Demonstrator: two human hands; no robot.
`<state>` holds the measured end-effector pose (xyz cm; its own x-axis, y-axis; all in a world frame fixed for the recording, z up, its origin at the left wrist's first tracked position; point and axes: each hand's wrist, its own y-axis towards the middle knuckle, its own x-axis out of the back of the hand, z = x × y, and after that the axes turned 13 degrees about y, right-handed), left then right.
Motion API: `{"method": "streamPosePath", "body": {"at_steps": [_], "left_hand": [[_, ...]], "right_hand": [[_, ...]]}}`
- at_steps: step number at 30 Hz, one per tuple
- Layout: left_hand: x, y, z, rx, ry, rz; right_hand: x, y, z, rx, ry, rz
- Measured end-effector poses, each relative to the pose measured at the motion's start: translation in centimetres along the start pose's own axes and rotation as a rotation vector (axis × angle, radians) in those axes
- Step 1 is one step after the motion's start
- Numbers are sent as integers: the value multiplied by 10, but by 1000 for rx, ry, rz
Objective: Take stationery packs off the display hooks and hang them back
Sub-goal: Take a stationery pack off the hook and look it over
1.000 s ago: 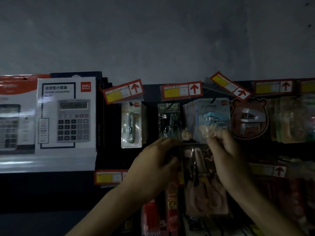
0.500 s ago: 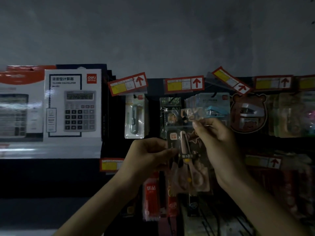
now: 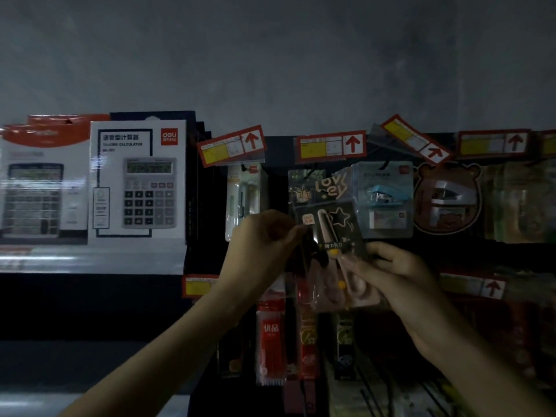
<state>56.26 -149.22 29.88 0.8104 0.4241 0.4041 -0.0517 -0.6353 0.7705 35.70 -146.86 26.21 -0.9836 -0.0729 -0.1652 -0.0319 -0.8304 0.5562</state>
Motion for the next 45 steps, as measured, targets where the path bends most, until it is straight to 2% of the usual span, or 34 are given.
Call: {"method": "streamPosePath", "body": {"at_steps": [3,6,9,13,19,22,28,35,45], "left_hand": [[1,19,5,-352,605,-295],[5,42,-4,-566,888,-395],[7,65,-12,-643,1066,-478],[10,91,-17,-632,1240,-515],[15,103,-25,-663,1194,-502],[20,108,-33,-661,1055,-503],[34,123,-44,-520,782,-454],[45,127,-47,-540,804,-360],[44,123,-46,-567,838,-370]], "right_hand": [[5,2,-2,48,17,-26],[6,5,-3,83,39,-56],[6,10,-4,93,55,-85],[3,18,-7,97,14,-123],[-1,29,-9,106,28,-162],[-4,34,-6,111,49,-154],[-14,46,-2,137,112,-152],[-22,61,-4,116,169,-151],[-25,72,-11,88,201,-180]]}}
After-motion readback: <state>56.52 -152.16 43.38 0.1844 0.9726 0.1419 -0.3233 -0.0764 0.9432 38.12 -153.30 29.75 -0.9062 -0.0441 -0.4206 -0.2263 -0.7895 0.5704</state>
